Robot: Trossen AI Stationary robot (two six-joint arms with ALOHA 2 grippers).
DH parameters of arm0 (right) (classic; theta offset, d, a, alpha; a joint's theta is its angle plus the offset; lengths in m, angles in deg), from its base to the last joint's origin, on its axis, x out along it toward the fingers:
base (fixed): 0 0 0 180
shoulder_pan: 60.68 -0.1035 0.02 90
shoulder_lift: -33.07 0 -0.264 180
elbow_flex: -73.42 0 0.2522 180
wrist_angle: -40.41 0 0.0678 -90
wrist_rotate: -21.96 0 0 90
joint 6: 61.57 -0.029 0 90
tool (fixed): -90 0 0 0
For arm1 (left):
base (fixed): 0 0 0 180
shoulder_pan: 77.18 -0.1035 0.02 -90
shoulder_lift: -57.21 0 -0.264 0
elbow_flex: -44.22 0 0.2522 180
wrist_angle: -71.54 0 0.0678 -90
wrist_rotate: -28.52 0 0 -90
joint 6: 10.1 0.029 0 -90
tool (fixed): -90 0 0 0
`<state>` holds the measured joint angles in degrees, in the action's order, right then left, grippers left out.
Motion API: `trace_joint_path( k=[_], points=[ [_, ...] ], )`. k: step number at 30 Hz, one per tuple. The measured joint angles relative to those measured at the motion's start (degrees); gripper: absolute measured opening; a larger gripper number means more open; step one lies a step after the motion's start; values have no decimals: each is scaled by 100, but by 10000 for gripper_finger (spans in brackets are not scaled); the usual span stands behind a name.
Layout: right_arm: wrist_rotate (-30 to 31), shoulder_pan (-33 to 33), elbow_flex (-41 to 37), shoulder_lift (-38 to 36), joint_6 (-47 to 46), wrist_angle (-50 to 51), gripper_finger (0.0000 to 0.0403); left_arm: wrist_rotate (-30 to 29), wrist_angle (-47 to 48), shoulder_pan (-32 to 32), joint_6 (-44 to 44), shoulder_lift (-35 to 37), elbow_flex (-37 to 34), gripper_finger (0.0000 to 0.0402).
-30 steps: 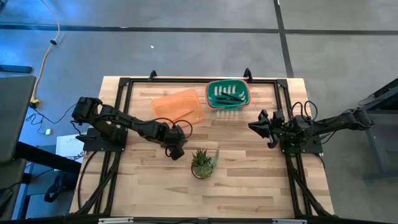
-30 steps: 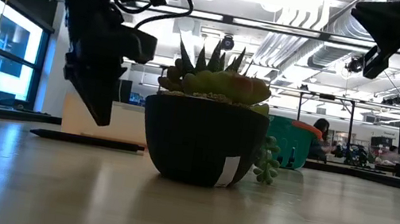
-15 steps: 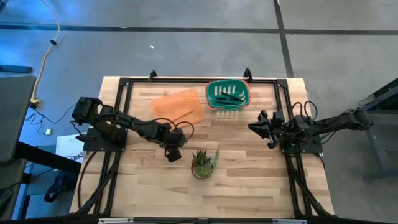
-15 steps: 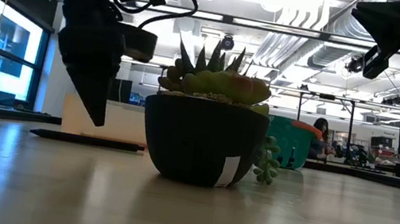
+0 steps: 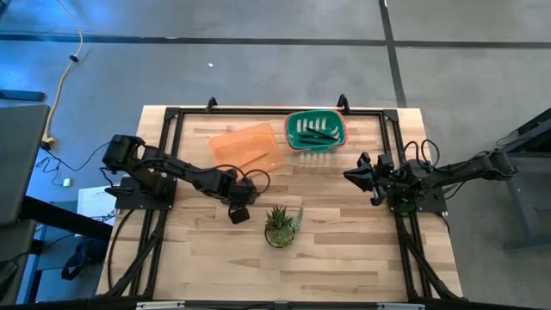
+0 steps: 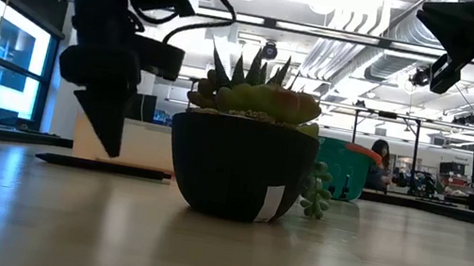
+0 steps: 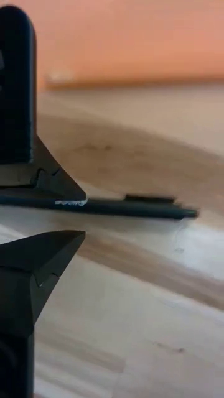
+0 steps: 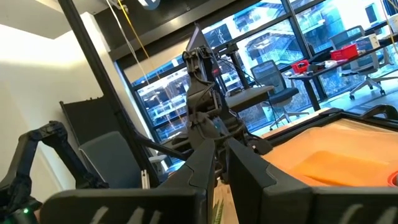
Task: Sort pens & pencils
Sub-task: Put the black pen into the green basket
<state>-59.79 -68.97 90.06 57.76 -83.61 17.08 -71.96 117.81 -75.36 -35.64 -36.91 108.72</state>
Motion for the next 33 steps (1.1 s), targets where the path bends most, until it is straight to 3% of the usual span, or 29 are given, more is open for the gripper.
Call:
trace_joint_path(
  k=[4, 22, 33],
  points=[
    [0, 0, 0, -2, 0, -38, 33, 379, 23, -35, -61, -77, -2, 76],
    [-20, -2, 0, 0, -50, -36, 33, -157, 185, -37, 73, -137, 151, 76],
    [-31, 0, 0, -2, -63, -36, 33, -87, 219, -37, 77, -203, 152, 76]
  ],
)
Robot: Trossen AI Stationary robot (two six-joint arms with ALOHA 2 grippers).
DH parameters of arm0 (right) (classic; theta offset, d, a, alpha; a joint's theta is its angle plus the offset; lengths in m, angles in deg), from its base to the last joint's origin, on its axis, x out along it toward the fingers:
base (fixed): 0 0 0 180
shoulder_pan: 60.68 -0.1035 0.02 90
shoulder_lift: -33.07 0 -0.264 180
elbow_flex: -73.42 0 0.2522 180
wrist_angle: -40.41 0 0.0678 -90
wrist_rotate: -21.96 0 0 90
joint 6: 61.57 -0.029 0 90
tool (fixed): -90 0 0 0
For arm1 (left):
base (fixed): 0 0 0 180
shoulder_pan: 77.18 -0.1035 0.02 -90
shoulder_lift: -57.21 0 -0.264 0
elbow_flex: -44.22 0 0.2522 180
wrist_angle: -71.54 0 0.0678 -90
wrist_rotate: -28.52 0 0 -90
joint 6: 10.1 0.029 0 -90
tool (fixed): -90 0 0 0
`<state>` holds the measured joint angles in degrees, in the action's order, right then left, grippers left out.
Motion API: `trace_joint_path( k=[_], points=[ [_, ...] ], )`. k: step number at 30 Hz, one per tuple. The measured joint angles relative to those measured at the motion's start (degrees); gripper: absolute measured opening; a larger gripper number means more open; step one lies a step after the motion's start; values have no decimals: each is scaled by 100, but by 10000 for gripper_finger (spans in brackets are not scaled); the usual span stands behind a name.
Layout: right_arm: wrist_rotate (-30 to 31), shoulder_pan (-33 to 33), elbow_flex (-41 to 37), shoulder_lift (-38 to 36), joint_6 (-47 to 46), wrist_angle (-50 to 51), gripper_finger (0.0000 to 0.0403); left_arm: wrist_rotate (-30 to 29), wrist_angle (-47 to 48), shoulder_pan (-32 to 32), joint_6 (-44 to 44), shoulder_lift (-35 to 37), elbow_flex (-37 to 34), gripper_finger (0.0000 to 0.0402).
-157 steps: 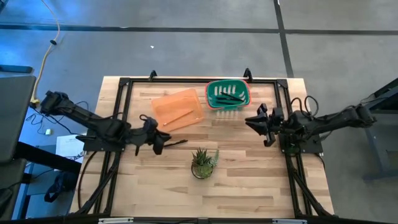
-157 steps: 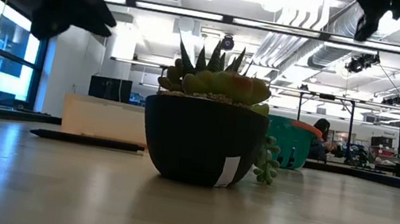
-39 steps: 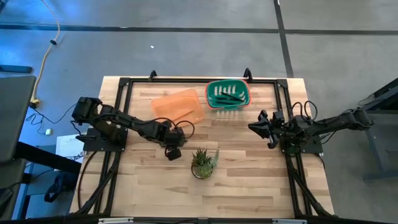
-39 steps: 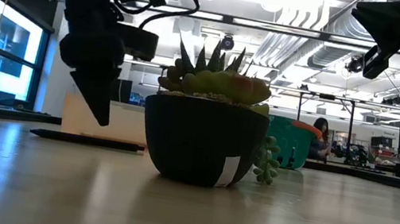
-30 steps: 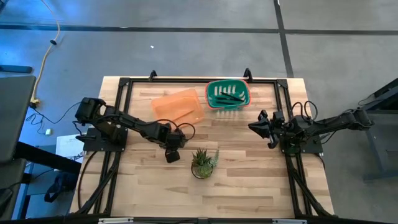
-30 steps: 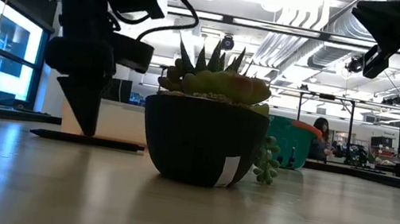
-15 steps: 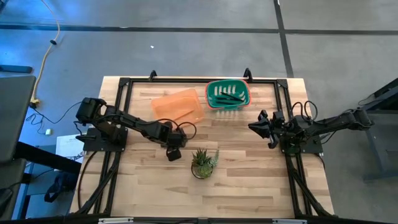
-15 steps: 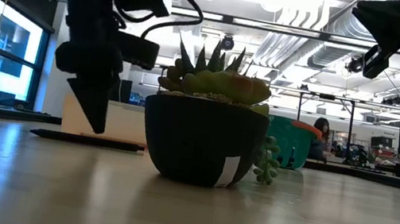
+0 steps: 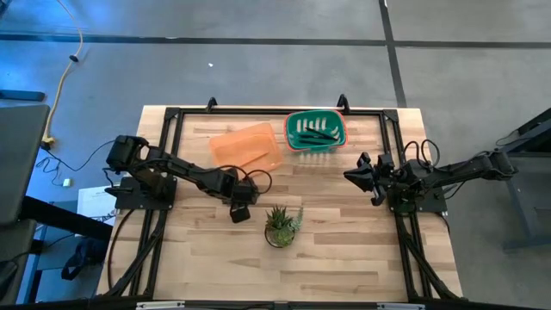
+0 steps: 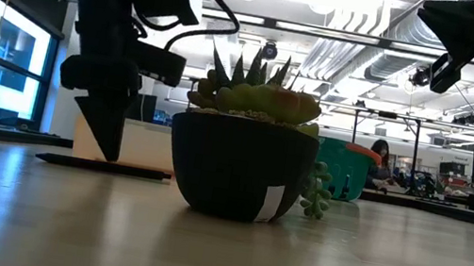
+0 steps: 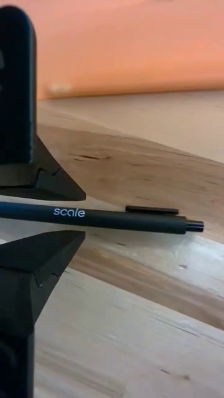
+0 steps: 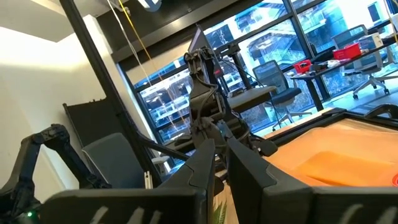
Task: Sort pens & pencils
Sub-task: Put the black pen into the green basket
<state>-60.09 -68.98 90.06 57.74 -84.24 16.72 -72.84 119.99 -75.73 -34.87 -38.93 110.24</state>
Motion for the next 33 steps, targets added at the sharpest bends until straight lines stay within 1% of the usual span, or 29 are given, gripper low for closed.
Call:
trace_joint_path(
  k=[10, 17, 21, 26, 33],
  points=[
    [-4, -1, 0, 2, -2, -2, 33, 29, 10, 0, 35, -136, 3, 76],
    [-7, 0, 0, 0, -46, 22, 33, 184, 141, 0, 33, -305, 62, 76],
    [-7, -2, 0, -1, -90, 80, 33, 127, 229, 0, 39, -331, 138, 76],
    [-7, -2, 0, 0, -90, 74, 33, -167, 358, -27, 52, -349, 200, 76],
    [-11, -1, 0, 1, -92, 106, 33, 59, 457, -212, 34, -349, 200, 75]
  ],
)
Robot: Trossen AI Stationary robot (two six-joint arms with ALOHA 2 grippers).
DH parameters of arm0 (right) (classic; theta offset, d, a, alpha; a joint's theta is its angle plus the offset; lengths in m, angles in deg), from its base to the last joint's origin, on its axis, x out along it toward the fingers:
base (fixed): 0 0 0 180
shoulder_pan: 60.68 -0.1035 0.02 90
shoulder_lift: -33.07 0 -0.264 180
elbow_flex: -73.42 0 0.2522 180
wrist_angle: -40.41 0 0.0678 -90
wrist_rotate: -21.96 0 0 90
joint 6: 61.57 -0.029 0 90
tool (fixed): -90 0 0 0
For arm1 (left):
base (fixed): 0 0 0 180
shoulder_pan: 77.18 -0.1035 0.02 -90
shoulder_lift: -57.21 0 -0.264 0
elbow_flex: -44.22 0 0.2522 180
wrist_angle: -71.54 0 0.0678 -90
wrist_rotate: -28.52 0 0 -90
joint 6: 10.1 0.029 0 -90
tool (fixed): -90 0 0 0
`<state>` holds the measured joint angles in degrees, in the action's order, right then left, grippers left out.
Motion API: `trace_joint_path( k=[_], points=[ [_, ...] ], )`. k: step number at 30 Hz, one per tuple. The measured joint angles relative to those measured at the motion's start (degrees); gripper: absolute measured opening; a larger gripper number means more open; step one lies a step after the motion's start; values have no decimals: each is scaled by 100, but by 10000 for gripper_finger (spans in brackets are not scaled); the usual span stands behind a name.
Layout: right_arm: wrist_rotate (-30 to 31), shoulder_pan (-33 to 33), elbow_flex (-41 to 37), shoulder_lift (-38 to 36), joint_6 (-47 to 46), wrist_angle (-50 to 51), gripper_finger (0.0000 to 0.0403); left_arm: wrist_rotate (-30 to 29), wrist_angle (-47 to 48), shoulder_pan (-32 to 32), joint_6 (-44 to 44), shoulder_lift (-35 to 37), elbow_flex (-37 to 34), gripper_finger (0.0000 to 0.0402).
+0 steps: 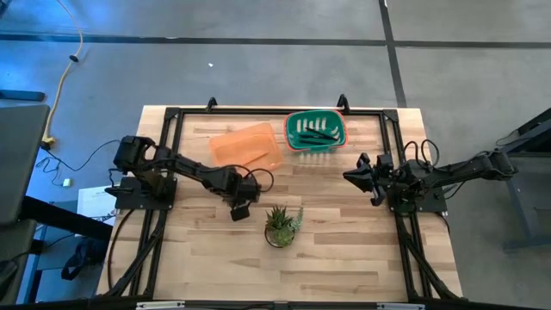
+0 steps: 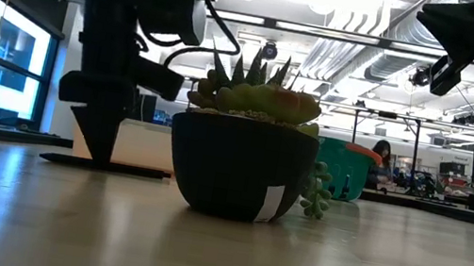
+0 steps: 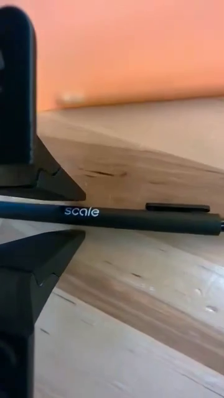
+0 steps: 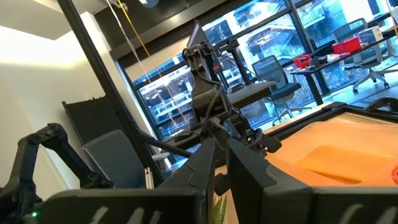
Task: Sort pens & pencils
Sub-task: Put the black pen into the green basket
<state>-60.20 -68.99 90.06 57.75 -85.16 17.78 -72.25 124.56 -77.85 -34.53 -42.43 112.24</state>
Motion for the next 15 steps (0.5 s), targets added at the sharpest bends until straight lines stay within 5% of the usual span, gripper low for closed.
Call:
trace_joint_path(
  k=[8, 15],
  points=[
    [-11, 1, 0, 1, -59, 59, 33, 251, -16, -83, 3, 11, 6, 13],
    [-17, -1, 0, 1, -52, 62, 33, 323, -15, -86, -51, 15, 7, 21]
  ],
)
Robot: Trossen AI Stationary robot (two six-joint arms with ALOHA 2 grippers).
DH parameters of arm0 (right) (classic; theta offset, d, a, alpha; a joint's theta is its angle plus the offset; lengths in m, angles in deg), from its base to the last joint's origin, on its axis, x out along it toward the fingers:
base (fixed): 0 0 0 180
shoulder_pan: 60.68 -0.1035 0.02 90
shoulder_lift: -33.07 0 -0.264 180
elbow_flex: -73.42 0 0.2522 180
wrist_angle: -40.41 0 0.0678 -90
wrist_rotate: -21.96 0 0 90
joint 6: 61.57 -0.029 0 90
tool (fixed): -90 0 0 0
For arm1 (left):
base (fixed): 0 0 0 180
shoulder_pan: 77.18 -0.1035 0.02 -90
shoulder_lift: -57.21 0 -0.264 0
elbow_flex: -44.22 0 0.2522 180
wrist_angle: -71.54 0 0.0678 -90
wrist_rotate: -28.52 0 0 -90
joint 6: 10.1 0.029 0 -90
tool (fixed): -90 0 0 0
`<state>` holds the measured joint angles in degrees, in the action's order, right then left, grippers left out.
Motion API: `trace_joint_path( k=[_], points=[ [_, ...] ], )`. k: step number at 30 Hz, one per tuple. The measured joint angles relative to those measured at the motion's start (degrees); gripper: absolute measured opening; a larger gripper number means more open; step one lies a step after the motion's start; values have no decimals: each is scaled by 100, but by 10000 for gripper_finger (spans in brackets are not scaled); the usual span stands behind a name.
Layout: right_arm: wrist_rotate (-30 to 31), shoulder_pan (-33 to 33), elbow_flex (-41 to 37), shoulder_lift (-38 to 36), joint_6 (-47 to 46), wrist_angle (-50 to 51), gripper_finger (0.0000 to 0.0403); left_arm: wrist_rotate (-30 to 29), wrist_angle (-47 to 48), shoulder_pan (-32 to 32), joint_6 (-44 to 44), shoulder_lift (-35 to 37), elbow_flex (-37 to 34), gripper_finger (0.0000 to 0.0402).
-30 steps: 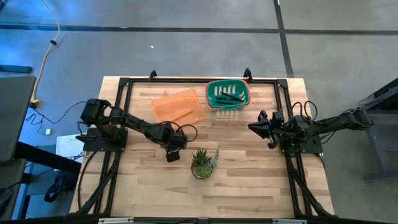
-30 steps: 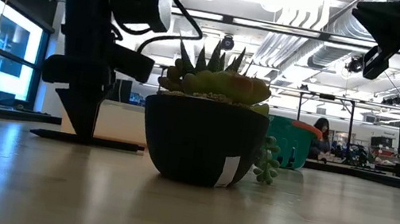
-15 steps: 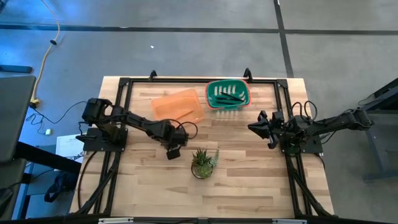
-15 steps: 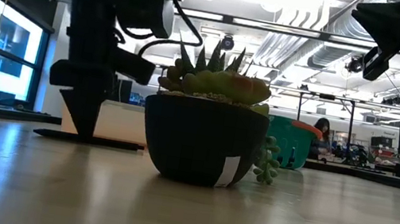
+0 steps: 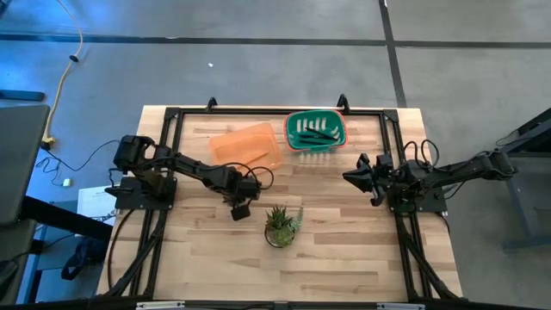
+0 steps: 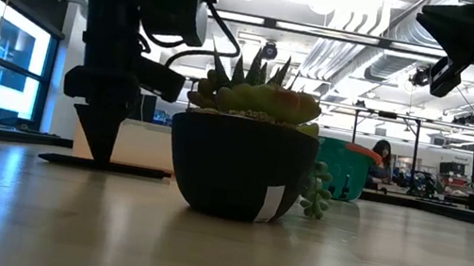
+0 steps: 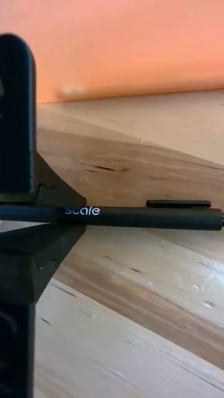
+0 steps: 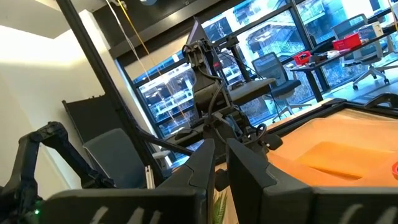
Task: Sort pens & pencils
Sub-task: Put the black pen into the green basket
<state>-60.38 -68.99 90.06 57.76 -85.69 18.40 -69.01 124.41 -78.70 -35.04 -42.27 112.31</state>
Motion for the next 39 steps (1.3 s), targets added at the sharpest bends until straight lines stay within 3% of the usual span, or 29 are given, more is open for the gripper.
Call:
trace_joint_path(
  k=[4, 39],
  points=[
    [0, 0, 0, 0, 11, 0, 33, -22, 14, 2, -85, 0, 15, 7],
    [-76, 1, 0, -2, -94, 216, 33, -91, 609, 2, -14, -7, 1501, 3]
  ],
)
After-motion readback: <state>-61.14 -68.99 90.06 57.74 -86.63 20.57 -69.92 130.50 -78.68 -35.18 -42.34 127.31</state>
